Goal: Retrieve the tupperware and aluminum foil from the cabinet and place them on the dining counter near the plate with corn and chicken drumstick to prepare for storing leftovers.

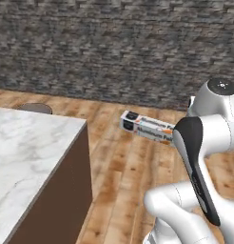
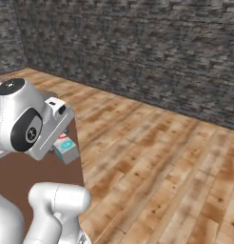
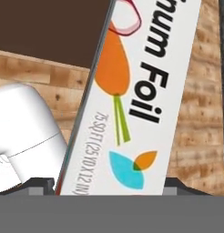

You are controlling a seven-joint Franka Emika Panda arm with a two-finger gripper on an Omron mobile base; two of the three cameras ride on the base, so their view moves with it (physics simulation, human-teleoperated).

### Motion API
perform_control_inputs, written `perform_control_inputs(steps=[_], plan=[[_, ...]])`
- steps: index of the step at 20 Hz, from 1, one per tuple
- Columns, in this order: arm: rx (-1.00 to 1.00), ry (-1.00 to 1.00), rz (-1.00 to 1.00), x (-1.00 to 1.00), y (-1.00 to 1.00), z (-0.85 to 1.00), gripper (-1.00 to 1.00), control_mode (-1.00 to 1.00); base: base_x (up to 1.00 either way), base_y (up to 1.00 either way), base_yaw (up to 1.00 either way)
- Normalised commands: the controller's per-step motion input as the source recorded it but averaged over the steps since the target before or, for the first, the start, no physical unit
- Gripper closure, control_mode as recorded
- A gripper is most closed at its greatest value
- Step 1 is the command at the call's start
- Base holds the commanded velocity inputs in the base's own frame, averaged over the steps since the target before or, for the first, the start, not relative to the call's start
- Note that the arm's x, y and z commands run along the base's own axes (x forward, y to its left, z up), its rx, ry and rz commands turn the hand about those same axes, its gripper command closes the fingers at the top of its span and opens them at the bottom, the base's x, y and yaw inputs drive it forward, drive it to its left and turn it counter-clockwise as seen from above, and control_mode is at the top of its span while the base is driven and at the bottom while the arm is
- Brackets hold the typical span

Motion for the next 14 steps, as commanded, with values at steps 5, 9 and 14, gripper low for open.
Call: perform_control_inputs(steps=[5,9,14], plan=[[0.0,0.0,0.0,0.0,0.0,0.0,1.0,1.0,1.0,-0.01,-0.36],[0.0,0.0,0.0,0.0,0.0,0.0,1.0,1.0,1.0,0.01,-0.27],[0.0,0.0,0.0,0.0,0.0,0.0,1.0,1.0,1.0,0.01,-0.02]])
